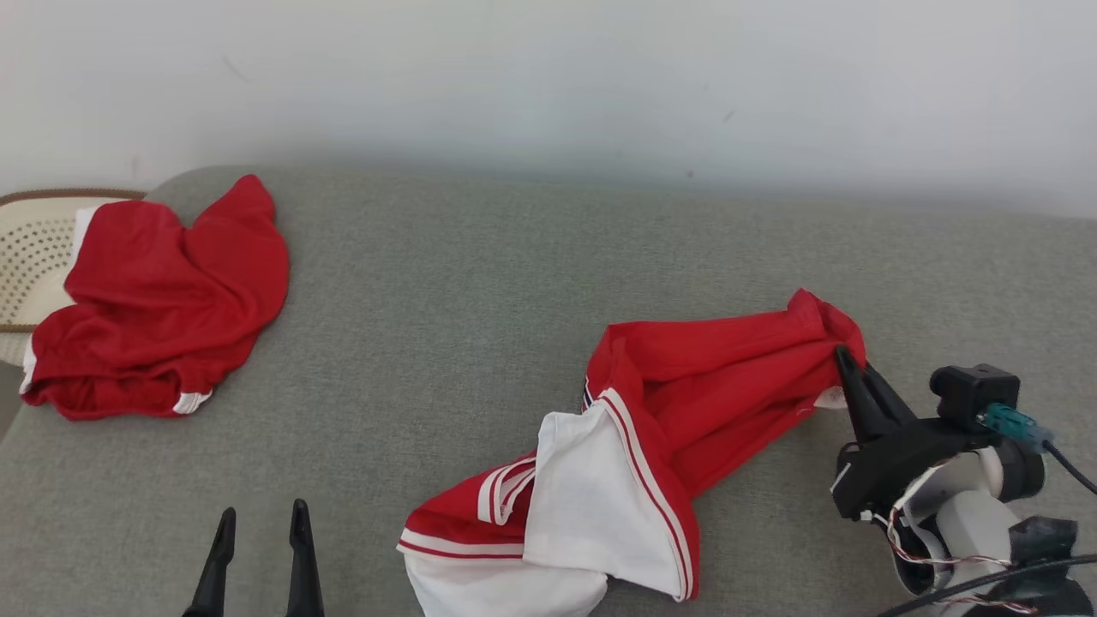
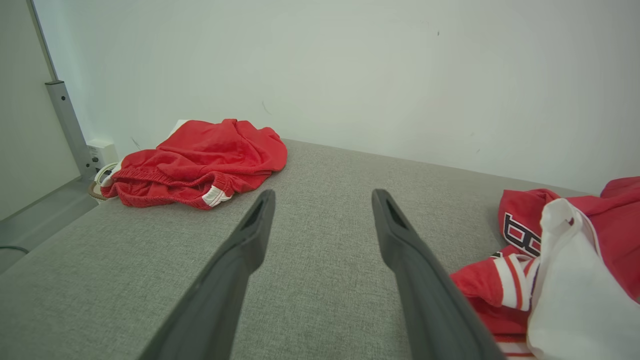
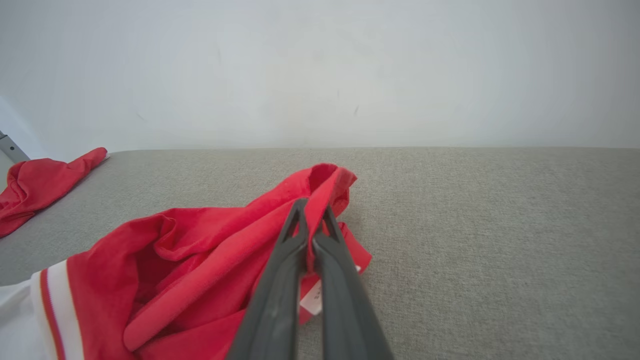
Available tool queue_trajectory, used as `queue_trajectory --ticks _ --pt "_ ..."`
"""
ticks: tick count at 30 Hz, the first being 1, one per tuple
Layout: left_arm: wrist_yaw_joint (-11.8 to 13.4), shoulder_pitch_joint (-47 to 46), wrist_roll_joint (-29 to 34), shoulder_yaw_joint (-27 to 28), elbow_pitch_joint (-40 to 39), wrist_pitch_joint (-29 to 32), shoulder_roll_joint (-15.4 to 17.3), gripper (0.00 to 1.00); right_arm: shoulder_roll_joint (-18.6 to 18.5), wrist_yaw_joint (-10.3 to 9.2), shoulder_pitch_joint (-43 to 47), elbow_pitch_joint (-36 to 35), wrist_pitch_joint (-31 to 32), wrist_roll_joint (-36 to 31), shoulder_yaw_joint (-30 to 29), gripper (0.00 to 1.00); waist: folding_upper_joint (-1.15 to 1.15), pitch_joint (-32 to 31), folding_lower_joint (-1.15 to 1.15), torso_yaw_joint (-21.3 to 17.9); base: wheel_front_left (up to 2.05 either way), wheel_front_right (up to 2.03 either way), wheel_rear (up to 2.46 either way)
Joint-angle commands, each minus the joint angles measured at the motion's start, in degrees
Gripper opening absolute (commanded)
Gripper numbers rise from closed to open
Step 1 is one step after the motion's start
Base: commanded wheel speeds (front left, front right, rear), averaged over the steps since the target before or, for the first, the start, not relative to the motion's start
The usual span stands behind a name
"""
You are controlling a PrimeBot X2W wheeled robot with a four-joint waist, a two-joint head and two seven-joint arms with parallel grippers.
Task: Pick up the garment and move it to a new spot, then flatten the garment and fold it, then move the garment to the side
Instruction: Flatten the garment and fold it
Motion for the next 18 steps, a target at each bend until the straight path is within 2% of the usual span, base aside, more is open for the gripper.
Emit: queue_trajectory --ticks 1,8,12,16,17,18 --pt "0.1 1.2 -0.8 0.1 0.3 -0.3 0.0 1.00 -1.1 0.03 1.7 -1.8 0.9 0.5 -0.5 0.00 0.00 -1.6 0.00 -2.4 0.00 0.00 0.00" --pt "0.8 1.4 -1.4 -0.5 0.0 -0.3 0.0 1.00 -3.0 0.03 13.0 -21.5 11.4 0.5 -8.5 0.00 0.00 -1.4 0.00 -4.9 0.00 0.00 0.00" --pt "1.0 0.7 -1.9 -0.7 -0.1 -0.3 0.0 1.00 -0.6 0.03 20.5 -33.3 18.5 -1.0 -14.1 0.00 0.00 -0.3 0.00 -6.0 0.00 0.00 0.00" --pt "1.1 -0.4 -2.1 -1.2 0.3 -0.3 0.0 1.00 1.5 0.03 24.6 -37.7 22.3 -2.2 -17.9 0.00 0.00 0.8 0.00 -6.6 0.00 0.00 0.00" --pt "1.1 -0.8 -2.1 -1.2 0.4 -0.3 0.0 1.00 1.7 0.03 25.0 -37.6 22.5 -3.2 -18.7 0.20 0.00 0.9 0.00 -6.7 0.00 0.00 0.00" --pt "1.0 -0.9 -2.1 -1.2 0.6 -0.3 0.0 1.00 1.9 0.03 25.4 -37.3 22.5 -4.0 -19.3 0.95 0.00 1.0 0.00 -6.7 0.00 0.00 0.00"
